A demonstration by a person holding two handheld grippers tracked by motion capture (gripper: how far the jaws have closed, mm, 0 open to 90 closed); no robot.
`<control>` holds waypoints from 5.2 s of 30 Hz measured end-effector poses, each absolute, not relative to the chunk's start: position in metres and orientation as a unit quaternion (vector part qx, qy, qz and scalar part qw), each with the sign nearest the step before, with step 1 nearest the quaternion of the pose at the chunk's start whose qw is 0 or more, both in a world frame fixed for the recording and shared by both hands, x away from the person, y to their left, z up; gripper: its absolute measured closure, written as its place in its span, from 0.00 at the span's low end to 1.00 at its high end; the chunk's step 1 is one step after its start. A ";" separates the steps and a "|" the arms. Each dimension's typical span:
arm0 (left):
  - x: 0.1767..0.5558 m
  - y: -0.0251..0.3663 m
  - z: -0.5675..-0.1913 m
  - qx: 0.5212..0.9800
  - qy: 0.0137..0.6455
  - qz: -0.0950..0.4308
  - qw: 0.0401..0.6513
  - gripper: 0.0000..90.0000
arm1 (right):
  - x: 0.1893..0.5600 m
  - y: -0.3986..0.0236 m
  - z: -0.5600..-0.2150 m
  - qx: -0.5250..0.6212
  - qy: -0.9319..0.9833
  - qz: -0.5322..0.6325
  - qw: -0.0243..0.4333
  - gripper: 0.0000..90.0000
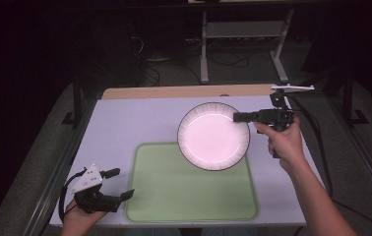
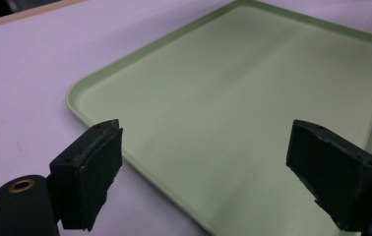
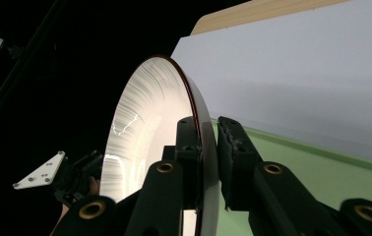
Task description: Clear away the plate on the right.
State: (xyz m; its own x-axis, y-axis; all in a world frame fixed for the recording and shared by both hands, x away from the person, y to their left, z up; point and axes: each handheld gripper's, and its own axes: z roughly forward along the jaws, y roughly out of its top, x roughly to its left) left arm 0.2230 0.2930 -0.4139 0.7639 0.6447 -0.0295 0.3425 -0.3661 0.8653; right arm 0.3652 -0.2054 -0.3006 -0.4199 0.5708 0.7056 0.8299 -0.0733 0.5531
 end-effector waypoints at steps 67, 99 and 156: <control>0.223 0.294 -0.414 0.811 0.305 0.159 0.473 0.15 | 0.356 -0.139 -0.433 -0.566 -0.694 -0.418 0.155 0.89; 0.223 0.294 -0.414 0.811 0.306 0.159 0.472 0.15 | 0.339 -0.136 -0.448 -0.588 -0.691 -0.405 0.116 0.87; 0.226 0.292 -0.417 0.816 0.305 0.155 0.465 0.15 | 0.314 -0.192 -0.401 -0.476 -0.738 -0.471 -0.085 0.40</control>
State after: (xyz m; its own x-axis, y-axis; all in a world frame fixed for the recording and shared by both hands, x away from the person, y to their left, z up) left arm 0.2255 0.2916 -0.4173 0.7656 0.6426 -0.0307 0.3543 -0.3813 0.8539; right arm 0.3139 -0.1920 -0.4007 -0.5330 0.7821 0.3229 0.6222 0.1036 0.7760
